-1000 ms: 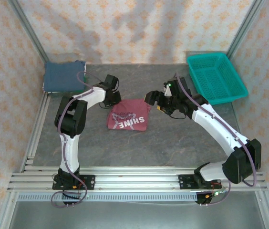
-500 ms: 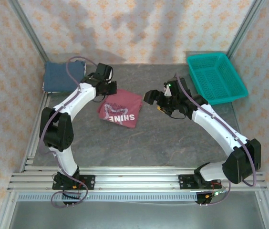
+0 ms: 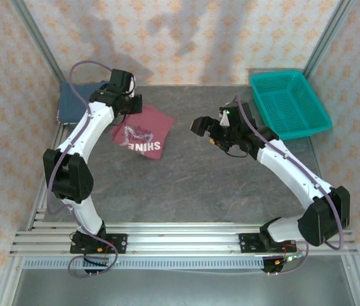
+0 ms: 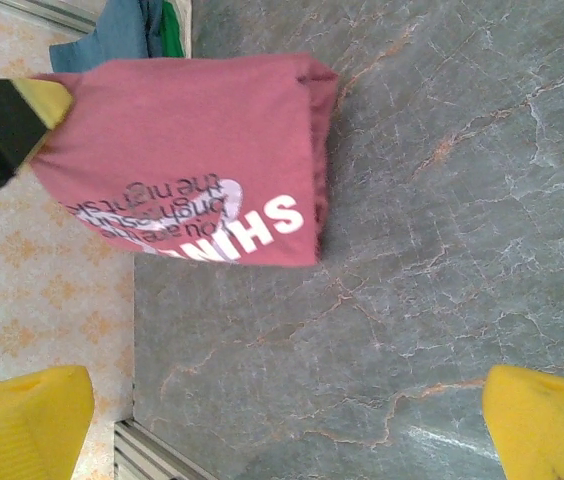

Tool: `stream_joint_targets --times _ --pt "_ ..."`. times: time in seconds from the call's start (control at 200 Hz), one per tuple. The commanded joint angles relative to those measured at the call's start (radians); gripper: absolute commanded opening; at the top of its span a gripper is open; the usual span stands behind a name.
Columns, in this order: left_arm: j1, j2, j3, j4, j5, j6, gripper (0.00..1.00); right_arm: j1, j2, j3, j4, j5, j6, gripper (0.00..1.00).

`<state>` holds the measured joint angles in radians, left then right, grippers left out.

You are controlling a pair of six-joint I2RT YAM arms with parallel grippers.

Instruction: Fold and stack the t-shirts

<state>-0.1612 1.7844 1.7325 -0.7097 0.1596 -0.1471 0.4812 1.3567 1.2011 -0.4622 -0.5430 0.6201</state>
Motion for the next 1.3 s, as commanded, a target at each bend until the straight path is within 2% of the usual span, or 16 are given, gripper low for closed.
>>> stream_joint_targets --times 0.0,0.505,0.901,1.296 --pt "0.030 -0.056 0.086 -0.052 0.027 0.059 0.00 0.002 0.022 0.037 0.033 0.000 0.014 0.99" --pt "0.147 0.090 0.459 -0.180 0.070 0.127 0.00 0.002 0.138 0.113 0.054 -0.022 0.017 0.99" --pt "0.271 0.261 0.735 -0.244 0.131 0.098 0.00 0.003 0.216 0.167 0.032 -0.024 -0.006 0.99" --pt "0.368 0.344 0.822 -0.232 0.190 0.058 0.00 0.002 0.297 0.202 0.059 -0.041 0.010 0.99"
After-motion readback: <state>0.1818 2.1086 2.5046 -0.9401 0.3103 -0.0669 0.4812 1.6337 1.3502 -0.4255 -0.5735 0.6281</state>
